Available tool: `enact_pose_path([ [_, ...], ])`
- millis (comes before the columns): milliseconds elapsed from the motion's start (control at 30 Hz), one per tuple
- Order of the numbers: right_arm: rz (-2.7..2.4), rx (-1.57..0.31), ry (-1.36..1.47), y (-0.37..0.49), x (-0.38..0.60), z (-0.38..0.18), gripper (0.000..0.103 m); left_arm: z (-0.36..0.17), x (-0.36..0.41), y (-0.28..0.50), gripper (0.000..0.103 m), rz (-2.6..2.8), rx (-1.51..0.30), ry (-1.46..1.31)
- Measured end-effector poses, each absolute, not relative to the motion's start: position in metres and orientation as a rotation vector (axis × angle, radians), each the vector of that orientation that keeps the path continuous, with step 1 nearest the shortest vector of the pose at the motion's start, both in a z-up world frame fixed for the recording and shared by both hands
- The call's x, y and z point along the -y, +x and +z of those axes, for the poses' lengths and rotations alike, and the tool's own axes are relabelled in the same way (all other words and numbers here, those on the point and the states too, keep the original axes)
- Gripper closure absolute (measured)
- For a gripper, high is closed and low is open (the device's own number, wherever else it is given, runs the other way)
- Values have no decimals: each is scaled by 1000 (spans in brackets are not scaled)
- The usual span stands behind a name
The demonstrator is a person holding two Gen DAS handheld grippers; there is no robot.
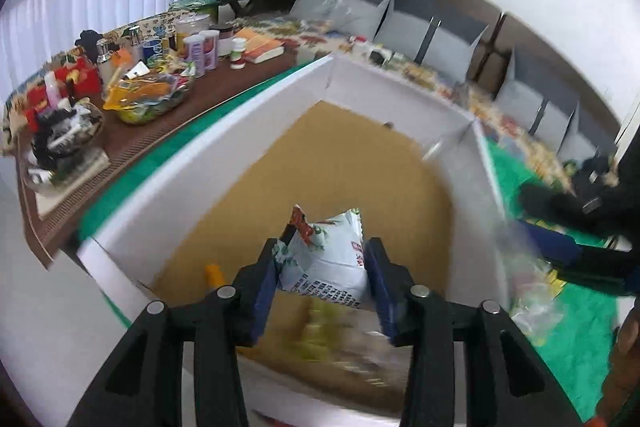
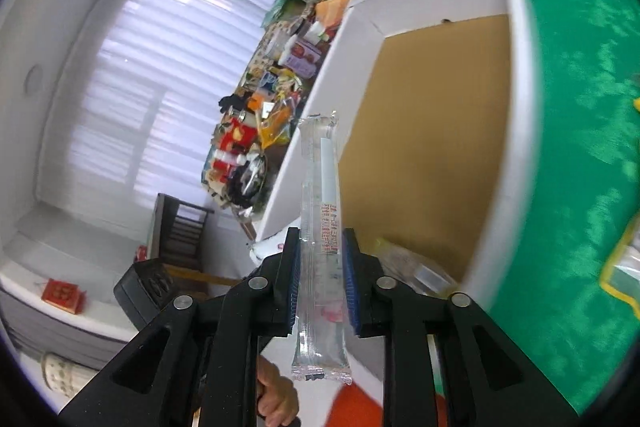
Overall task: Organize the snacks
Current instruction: 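Carry both snacks over the white box and open both tools, then move both tools back over the snack pile on the bedspread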
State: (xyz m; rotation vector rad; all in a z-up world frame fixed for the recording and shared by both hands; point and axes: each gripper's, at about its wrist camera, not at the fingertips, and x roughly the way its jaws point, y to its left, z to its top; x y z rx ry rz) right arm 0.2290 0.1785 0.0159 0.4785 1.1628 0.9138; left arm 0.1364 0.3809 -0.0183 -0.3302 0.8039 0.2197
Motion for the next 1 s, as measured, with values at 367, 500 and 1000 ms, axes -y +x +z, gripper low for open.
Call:
enact_pose_path([
  [367, 711, -882, 260, 221, -48, 19, 31, -3, -367, 123, 2, 173, -763, -362],
  [500, 406, -849, 81, 204, 48, -35, 31, 2, -283, 116, 2, -30, -779, -302],
  [1000, 3, -880, -57, 161, 226, -110, 31, -113, -45, 147, 2, -199, -978, 93],
])
